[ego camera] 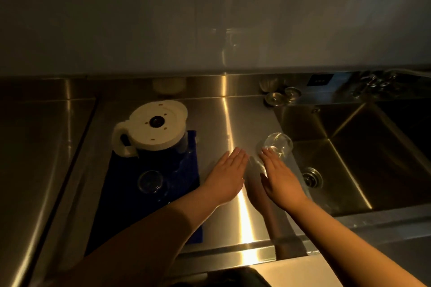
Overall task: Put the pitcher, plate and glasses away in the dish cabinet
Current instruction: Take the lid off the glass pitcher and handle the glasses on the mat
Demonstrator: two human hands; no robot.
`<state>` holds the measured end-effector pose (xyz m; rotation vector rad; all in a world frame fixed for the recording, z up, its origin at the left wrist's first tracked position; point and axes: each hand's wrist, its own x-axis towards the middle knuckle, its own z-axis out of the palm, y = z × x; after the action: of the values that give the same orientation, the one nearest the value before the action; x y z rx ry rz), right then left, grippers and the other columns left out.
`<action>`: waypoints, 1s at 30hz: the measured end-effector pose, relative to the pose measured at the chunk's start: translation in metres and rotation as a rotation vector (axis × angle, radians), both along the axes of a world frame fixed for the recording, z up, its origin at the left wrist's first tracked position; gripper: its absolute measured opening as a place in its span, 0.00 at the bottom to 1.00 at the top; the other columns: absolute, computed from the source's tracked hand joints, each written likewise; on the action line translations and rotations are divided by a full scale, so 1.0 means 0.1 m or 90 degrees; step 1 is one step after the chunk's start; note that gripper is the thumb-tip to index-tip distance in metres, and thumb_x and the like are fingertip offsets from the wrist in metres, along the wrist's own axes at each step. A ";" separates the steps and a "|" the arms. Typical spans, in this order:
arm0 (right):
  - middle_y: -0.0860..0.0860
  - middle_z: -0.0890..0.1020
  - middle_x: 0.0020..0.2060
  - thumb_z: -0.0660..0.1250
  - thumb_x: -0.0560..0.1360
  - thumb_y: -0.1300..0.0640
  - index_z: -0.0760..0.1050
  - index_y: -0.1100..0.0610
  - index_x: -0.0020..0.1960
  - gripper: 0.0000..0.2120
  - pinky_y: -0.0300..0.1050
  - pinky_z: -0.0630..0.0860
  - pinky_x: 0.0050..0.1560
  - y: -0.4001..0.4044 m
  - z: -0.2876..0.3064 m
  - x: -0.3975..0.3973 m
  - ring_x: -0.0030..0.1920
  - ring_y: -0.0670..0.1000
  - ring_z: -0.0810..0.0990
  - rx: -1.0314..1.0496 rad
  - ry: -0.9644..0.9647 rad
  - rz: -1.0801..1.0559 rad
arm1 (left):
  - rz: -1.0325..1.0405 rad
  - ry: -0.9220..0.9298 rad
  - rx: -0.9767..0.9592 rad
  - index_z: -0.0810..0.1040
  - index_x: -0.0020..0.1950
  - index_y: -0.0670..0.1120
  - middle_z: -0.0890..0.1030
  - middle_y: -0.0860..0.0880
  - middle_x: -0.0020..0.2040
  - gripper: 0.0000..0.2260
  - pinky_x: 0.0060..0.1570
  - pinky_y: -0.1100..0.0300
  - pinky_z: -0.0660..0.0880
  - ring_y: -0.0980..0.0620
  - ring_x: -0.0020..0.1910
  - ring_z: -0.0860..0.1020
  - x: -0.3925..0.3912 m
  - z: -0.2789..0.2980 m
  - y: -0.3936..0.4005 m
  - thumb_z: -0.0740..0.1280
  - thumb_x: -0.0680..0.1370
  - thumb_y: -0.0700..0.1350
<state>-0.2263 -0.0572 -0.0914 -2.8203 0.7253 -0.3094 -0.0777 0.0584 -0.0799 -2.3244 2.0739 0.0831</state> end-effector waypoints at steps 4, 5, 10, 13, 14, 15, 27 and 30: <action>0.60 0.59 0.74 0.66 0.74 0.60 0.58 0.62 0.74 0.31 0.48 0.56 0.72 -0.53 0.01 -0.17 0.74 0.58 0.56 0.007 0.030 0.005 | 0.015 0.006 -0.015 0.43 0.76 0.41 0.45 0.42 0.77 0.29 0.72 0.52 0.40 0.45 0.76 0.41 -0.26 0.03 -0.57 0.53 0.82 0.50; 0.59 0.58 0.74 0.65 0.75 0.59 0.57 0.62 0.74 0.31 0.46 0.53 0.72 -0.65 0.00 -0.21 0.75 0.56 0.54 0.012 0.045 0.008 | 0.022 0.005 -0.014 0.43 0.76 0.41 0.45 0.43 0.77 0.29 0.72 0.53 0.40 0.45 0.76 0.41 -0.31 0.03 -0.68 0.54 0.82 0.50; 0.54 0.54 0.76 0.64 0.76 0.53 0.54 0.57 0.75 0.32 0.48 0.55 0.72 -1.04 -0.05 -0.32 0.76 0.54 0.49 0.038 0.105 0.038 | 0.069 0.018 0.031 0.42 0.76 0.41 0.44 0.42 0.77 0.29 0.72 0.52 0.41 0.44 0.76 0.42 -0.49 -0.02 -1.07 0.54 0.81 0.47; 0.53 0.54 0.76 0.63 0.77 0.51 0.52 0.56 0.76 0.32 0.43 0.52 0.72 -1.14 -0.10 -0.29 0.76 0.52 0.49 0.059 0.097 0.069 | 0.088 0.015 0.070 0.42 0.76 0.40 0.43 0.42 0.77 0.29 0.72 0.53 0.42 0.44 0.76 0.42 -0.52 -0.10 -1.14 0.54 0.82 0.47; 0.53 0.53 0.76 0.63 0.77 0.51 0.52 0.56 0.76 0.32 0.42 0.51 0.71 -1.16 -0.11 -0.27 0.76 0.51 0.49 0.063 0.088 0.077 | 0.091 0.016 0.077 0.42 0.76 0.40 0.43 0.42 0.77 0.29 0.72 0.53 0.42 0.45 0.76 0.42 -0.52 -0.12 -1.14 0.54 0.82 0.46; 0.52 0.53 0.76 0.63 0.77 0.51 0.51 0.55 0.76 0.33 0.41 0.51 0.71 -1.17 -0.12 -0.26 0.76 0.51 0.49 0.069 0.079 0.082 | 0.093 0.016 0.080 0.42 0.76 0.41 0.43 0.42 0.77 0.29 0.73 0.53 0.42 0.45 0.76 0.42 -0.52 -0.14 -1.14 0.54 0.82 0.46; 0.53 0.54 0.76 0.67 0.74 0.47 0.53 0.55 0.76 0.37 0.46 0.58 0.72 -1.23 -0.03 0.33 0.75 0.53 0.54 0.152 0.059 0.114 | 0.103 -0.049 0.123 0.41 0.76 0.39 0.44 0.40 0.77 0.26 0.72 0.52 0.42 0.43 0.75 0.43 -0.11 -0.16 -1.16 0.49 0.83 0.47; 0.54 0.55 0.76 0.66 0.74 0.46 0.54 0.56 0.76 0.37 0.42 0.54 0.71 -1.21 -0.02 0.59 0.75 0.52 0.53 0.150 0.066 0.120 | 0.112 -0.038 0.128 0.41 0.76 0.39 0.43 0.41 0.77 0.26 0.72 0.52 0.41 0.43 0.75 0.42 0.11 -0.15 -1.15 0.49 0.83 0.47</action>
<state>-0.1673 -0.1786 -0.0930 -2.6668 0.4736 -0.0425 -0.0665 -0.0562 -0.0949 -2.3491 1.7417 0.2123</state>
